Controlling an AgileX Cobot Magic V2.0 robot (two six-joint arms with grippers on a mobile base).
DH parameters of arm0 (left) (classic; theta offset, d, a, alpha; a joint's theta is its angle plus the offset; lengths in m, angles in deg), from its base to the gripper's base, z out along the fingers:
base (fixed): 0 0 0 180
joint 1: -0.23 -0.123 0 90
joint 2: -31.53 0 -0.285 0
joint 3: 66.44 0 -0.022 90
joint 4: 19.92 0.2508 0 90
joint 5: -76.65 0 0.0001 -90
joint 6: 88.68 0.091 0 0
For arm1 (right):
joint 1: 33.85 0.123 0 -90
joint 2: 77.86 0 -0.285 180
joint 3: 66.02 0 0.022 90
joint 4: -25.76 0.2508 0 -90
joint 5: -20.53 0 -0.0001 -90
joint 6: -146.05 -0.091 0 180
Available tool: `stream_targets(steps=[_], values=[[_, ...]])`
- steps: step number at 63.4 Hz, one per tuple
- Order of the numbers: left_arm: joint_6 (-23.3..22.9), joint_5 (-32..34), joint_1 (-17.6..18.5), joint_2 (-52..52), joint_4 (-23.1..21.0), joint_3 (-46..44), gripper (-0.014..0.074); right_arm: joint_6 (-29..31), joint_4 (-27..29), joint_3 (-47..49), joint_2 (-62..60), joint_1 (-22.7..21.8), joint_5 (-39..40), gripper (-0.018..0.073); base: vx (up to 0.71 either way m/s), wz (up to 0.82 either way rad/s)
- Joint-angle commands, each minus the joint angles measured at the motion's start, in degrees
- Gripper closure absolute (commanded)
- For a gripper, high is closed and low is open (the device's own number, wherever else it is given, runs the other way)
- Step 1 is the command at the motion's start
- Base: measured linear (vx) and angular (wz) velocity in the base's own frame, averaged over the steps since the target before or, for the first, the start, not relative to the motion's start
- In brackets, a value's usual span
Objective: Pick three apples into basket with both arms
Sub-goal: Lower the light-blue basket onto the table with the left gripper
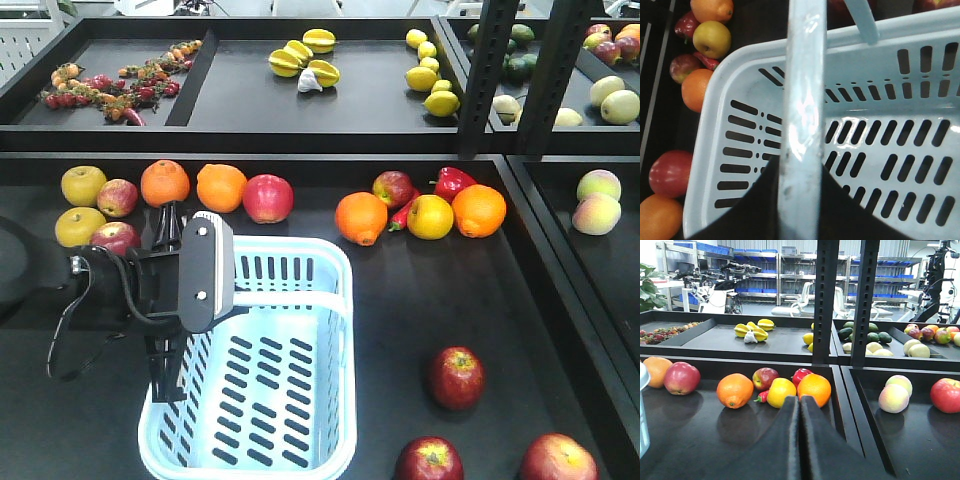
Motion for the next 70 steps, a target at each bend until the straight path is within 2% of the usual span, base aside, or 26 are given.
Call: stream_targets(steps=[1, 6, 27, 39, 51, 70], values=[[0.46, 1.42, -0.82, -0.36, -2.67, -1.87, 0.0603, 0.08, -0.54, -0.74, 0.08, -0.4, 4.2, 0.0568, 0.0, 0.0], [1.89, 1.3, -1.15, 0.88, -2.67, -1.87, 0.0603, 0.08, -0.54, -0.74, 0.08, -0.4, 4.2, 0.0568, 0.0, 0.0], [1.29, 2.14, -1.15, 3.86, -2.67, -1.87, 0.0599, 0.08, -0.54, -0.74, 0.08, -0.4, 4.2, 0.0568, 0.0, 0.0], [1.23, 2.0, -1.15, 4.36, -2.8, -1.87, 0.0554, 0.08, -0.54, -0.74, 0.08, -0.4, 4.2, 0.0568, 0.0, 0.0], [1.23, 1.01, -1.15, 4.36, -2.62, -1.87, 0.0386, 0.08, -0.54, -0.74, 0.08, -0.4, 4.2, 0.0568, 0.0, 0.0], [1.23, -0.25, -1.15, 4.19, -2.62, -1.87, 0.0006, 0.08, -0.54, -0.74, 0.08, -0.4, 4.2, 0.0568, 0.0, 0.0]])
